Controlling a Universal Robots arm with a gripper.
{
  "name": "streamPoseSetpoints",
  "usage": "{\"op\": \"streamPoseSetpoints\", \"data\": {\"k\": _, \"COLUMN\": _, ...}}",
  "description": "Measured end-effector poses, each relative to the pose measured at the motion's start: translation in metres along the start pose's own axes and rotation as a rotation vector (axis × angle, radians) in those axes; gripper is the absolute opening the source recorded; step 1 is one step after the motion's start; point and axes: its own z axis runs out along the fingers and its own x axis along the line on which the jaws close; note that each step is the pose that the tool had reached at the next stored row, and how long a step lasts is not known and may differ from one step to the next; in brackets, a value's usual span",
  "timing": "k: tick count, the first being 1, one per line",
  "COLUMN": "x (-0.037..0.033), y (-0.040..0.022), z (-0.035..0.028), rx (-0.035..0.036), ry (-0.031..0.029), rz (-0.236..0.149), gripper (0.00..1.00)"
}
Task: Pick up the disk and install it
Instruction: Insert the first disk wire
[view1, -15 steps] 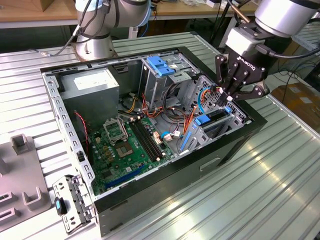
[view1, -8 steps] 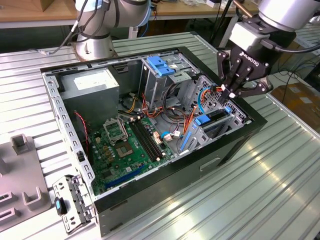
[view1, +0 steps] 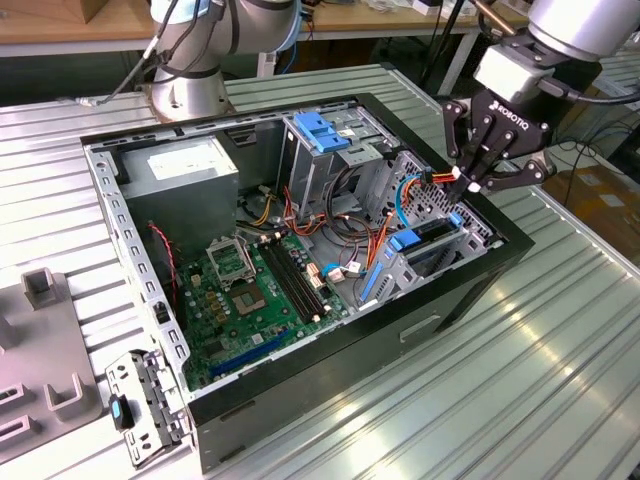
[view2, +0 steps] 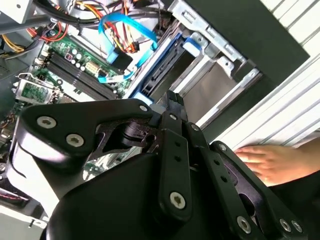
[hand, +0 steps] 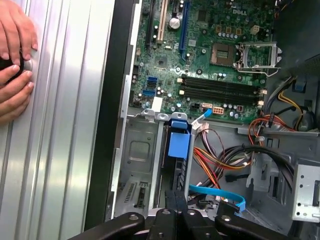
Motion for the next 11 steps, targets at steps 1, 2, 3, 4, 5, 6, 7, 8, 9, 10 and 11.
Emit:
{"op": "streamPoseSetpoints", "data": {"k": 1, "x": 0.0002, "y": -0.0025, "z": -0.0001, "rx": -0.0001, "ry": 0.0003, "rz": -0.005, "gripper": 0.11}}
{"op": "streamPoseSetpoints", "data": {"k": 2, "x": 0.0004, "y": -0.0047, "z": -0.0002, "rx": -0.0002, "ry": 0.0004, "rz": -0.011, "gripper": 0.11}}
{"op": "streamPoseSetpoints", "data": {"k": 3, "x": 0.0006, "y": -0.0076, "z": -0.0003, "rx": -0.0004, "ry": 0.0007, "rz": -0.017, "gripper": 0.11}}
{"op": "streamPoseSetpoints", "data": {"k": 4, "x": 0.0007, "y": -0.0097, "z": -0.0004, "rx": -0.0004, "ry": 0.0009, "rz": -0.023, "gripper": 0.11}}
{"op": "streamPoseSetpoints", "data": {"k": 5, "x": 0.0007, "y": -0.0111, "z": -0.0004, "rx": -0.0006, "ry": 0.001, "rz": -0.026, "gripper": 0.11}}
{"op": "streamPoseSetpoints", "data": {"k": 6, "x": 0.0008, "y": -0.0139, "z": -0.0005, "rx": -0.0007, "ry": 0.0013, "rz": -0.035, "gripper": 0.11}}
{"op": "streamPoseSetpoints", "data": {"k": 7, "x": 0.0008, "y": -0.0155, "z": -0.0006, "rx": -0.0008, "ry": 0.0015, "rz": -0.039, "gripper": 0.11}}
{"op": "streamPoseSetpoints", "data": {"k": 8, "x": 0.0009, "y": -0.0169, "z": -0.0007, "rx": -0.0009, "ry": 0.0017, "rz": -0.044, "gripper": 0.11}}
{"op": "streamPoseSetpoints", "data": {"k": 9, "x": 0.0009, "y": -0.0184, "z": -0.0007, "rx": -0.001, "ry": 0.0018, "rz": -0.048, "gripper": 0.11}}
{"op": "streamPoseSetpoints", "data": {"k": 10, "x": 0.0008, "y": -0.0198, "z": -0.0008, "rx": -0.0011, "ry": 0.002, "rz": -0.053, "gripper": 0.11}}
{"op": "streamPoseSetpoints", "data": {"k": 11, "x": 0.0006, "y": -0.0215, "z": -0.0008, "rx": -0.0012, "ry": 0.0023, "rz": -0.059, "gripper": 0.11}}
